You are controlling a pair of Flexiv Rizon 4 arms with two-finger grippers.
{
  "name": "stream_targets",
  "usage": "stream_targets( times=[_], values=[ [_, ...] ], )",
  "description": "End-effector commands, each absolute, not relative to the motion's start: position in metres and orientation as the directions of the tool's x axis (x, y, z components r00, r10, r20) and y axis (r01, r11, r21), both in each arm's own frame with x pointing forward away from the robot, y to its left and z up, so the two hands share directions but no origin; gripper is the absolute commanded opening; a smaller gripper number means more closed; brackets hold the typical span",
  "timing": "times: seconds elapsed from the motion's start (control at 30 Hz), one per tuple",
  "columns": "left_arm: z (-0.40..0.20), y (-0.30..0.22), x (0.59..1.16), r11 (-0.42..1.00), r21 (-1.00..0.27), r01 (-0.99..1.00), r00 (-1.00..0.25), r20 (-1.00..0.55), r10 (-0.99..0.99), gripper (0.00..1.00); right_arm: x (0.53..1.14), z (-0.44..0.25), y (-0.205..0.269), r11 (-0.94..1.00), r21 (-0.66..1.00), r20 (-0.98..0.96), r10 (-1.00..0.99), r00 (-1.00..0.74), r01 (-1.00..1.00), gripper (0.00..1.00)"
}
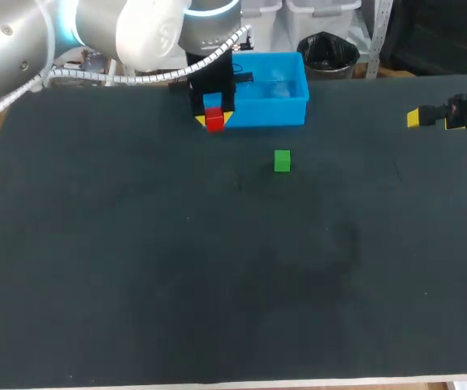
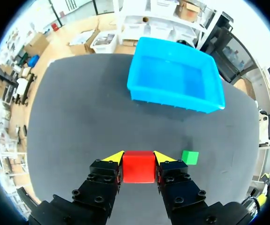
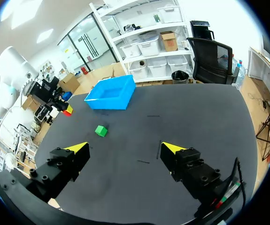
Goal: Use the left arm to pick the red cube and place it into the blue plastic box first, then use the right arm to grasp the green cube and put it into the same blue plastic box after the first action is fully finished.
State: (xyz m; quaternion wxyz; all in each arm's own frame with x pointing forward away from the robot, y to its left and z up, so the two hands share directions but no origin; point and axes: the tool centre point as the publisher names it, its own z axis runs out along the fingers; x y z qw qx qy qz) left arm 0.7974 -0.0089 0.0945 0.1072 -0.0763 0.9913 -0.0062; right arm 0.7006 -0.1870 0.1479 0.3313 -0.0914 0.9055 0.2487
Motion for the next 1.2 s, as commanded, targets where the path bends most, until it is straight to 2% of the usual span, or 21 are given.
stream_targets(
  times=[0.03, 0.8, 1.2],
  values=[
    [0.103, -0.008, 0.802, 0.987, -0.059, -0.151, -0.963, -0.219, -0.16, 0.0, 0.7, 0.149, -0.186, 0.863, 0.386, -0.644, 0.0, -0.765, -0.325, 1.0],
    [0.139, -0.021, 0.893, 0.947, -0.23, -0.222, -0.925, -0.256, -0.279, 0.0, 0.7, 0.149, -0.186, 0.863, 0.386, -0.644, 0.0, -0.765, -0.325, 1.0],
    [0.137, -0.026, 0.935, 0.921, -0.29, -0.26, -0.909, -0.248, -0.335, 0.0, 0.7, 0.149, -0.186, 0.863, 0.386, -0.644, 0.0, -0.765, -0.325, 1.0]
  ],
)
